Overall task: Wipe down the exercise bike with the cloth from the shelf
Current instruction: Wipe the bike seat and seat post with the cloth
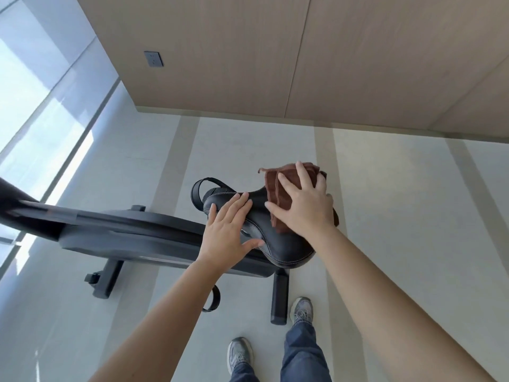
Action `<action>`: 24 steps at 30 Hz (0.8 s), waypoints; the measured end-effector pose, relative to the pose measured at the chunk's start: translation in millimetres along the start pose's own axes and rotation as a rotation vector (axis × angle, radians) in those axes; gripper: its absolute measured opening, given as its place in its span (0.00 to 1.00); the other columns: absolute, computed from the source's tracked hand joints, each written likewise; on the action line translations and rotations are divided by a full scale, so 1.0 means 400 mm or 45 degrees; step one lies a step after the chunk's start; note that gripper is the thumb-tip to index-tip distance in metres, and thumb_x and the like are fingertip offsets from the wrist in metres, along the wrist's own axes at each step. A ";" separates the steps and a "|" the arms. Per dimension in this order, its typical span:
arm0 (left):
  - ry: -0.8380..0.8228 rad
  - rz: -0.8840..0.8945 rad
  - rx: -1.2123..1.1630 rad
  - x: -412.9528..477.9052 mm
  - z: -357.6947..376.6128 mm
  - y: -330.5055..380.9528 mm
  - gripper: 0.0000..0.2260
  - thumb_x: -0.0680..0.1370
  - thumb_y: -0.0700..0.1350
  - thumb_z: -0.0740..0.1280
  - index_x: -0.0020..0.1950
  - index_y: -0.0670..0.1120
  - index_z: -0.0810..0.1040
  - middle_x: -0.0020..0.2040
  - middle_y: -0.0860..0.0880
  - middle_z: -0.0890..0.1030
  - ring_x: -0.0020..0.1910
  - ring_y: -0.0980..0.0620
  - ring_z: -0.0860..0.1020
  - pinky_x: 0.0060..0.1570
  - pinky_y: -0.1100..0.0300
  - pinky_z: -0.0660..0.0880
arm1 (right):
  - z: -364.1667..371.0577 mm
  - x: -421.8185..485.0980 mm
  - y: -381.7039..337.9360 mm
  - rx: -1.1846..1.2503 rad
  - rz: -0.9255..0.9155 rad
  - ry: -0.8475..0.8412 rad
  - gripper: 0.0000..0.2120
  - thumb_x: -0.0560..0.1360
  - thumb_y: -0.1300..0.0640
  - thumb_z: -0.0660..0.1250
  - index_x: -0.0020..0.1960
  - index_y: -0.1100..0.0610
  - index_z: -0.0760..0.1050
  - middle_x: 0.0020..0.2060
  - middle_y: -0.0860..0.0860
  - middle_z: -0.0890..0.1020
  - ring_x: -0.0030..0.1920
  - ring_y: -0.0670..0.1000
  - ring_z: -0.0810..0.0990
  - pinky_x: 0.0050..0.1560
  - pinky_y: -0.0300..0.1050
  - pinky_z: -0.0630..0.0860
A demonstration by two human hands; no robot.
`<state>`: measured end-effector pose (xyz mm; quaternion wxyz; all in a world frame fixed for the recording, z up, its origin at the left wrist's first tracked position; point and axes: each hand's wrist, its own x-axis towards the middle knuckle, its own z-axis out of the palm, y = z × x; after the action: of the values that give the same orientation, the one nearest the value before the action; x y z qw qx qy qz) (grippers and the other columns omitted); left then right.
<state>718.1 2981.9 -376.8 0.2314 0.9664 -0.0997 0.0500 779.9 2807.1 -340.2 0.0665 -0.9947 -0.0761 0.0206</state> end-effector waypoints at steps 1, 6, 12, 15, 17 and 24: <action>0.004 0.000 -0.002 0.000 0.001 0.000 0.37 0.68 0.59 0.70 0.72 0.45 0.63 0.74 0.51 0.60 0.73 0.52 0.56 0.70 0.42 0.51 | -0.004 0.026 -0.001 -0.003 0.016 -0.032 0.34 0.69 0.31 0.58 0.70 0.42 0.61 0.75 0.50 0.53 0.68 0.66 0.56 0.57 0.62 0.69; -0.003 -0.014 -0.023 -0.002 0.003 0.002 0.37 0.68 0.59 0.70 0.72 0.45 0.63 0.74 0.51 0.60 0.73 0.52 0.55 0.71 0.43 0.49 | 0.004 -0.062 -0.006 -0.052 0.005 0.116 0.32 0.68 0.32 0.61 0.68 0.45 0.66 0.73 0.52 0.60 0.62 0.64 0.64 0.47 0.56 0.74; 0.011 -0.004 -0.024 0.000 0.004 0.003 0.37 0.68 0.59 0.70 0.72 0.45 0.63 0.74 0.51 0.60 0.73 0.52 0.55 0.71 0.43 0.48 | 0.022 -0.182 -0.018 -0.097 0.028 0.285 0.32 0.66 0.33 0.62 0.64 0.49 0.73 0.69 0.57 0.69 0.55 0.66 0.72 0.39 0.55 0.77; 0.028 -0.009 -0.045 0.001 0.006 0.004 0.37 0.68 0.58 0.71 0.71 0.44 0.63 0.74 0.51 0.60 0.73 0.53 0.55 0.71 0.43 0.48 | 0.006 -0.069 -0.016 -0.057 0.019 0.163 0.32 0.68 0.32 0.60 0.67 0.46 0.68 0.73 0.54 0.62 0.63 0.68 0.65 0.50 0.60 0.73; 0.016 -0.014 -0.029 0.001 0.006 0.004 0.37 0.68 0.59 0.71 0.72 0.45 0.62 0.74 0.52 0.59 0.73 0.53 0.54 0.71 0.45 0.46 | -0.003 0.019 -0.007 -0.038 -0.024 0.007 0.32 0.69 0.31 0.58 0.69 0.43 0.64 0.74 0.52 0.57 0.67 0.67 0.59 0.58 0.62 0.69; 0.021 -0.018 -0.035 -0.003 0.010 -0.002 0.38 0.68 0.60 0.70 0.72 0.45 0.62 0.74 0.51 0.59 0.73 0.53 0.53 0.71 0.45 0.44 | 0.013 -0.070 -0.011 -0.057 -0.075 0.163 0.31 0.68 0.33 0.60 0.67 0.45 0.67 0.73 0.53 0.62 0.61 0.64 0.66 0.46 0.56 0.73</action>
<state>717.5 2980.9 -381.0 0.2459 0.9634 -0.0917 0.0550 751.5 2807.8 -343.9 0.0494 -0.9925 -0.1012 -0.0467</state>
